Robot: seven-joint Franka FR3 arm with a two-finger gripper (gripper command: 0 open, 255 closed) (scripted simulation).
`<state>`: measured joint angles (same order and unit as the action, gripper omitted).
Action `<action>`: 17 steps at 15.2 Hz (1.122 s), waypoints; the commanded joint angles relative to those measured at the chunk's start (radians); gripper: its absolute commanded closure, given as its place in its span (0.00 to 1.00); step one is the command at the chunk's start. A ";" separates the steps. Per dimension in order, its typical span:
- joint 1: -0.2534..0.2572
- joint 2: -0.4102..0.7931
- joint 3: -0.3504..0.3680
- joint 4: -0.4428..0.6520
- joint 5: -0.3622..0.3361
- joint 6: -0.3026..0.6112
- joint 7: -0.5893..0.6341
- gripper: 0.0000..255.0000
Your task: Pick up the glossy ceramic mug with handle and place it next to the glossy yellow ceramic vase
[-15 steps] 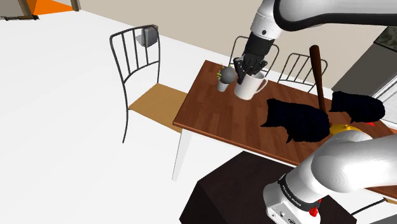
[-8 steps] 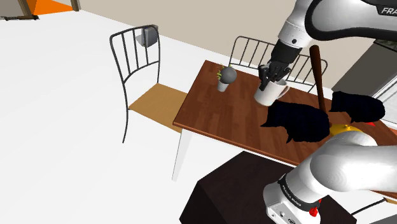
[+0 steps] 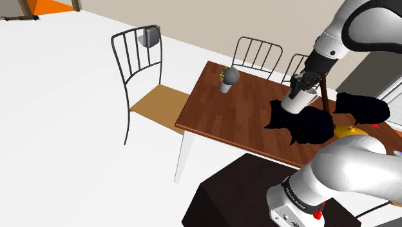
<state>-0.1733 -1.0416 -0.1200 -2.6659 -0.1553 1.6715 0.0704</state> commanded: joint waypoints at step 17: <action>-0.212 -0.172 -0.438 0.073 -0.396 -0.155 -0.447 1.00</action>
<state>-0.3766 -1.2121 -0.5348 -2.6108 -0.5281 1.5277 -0.3468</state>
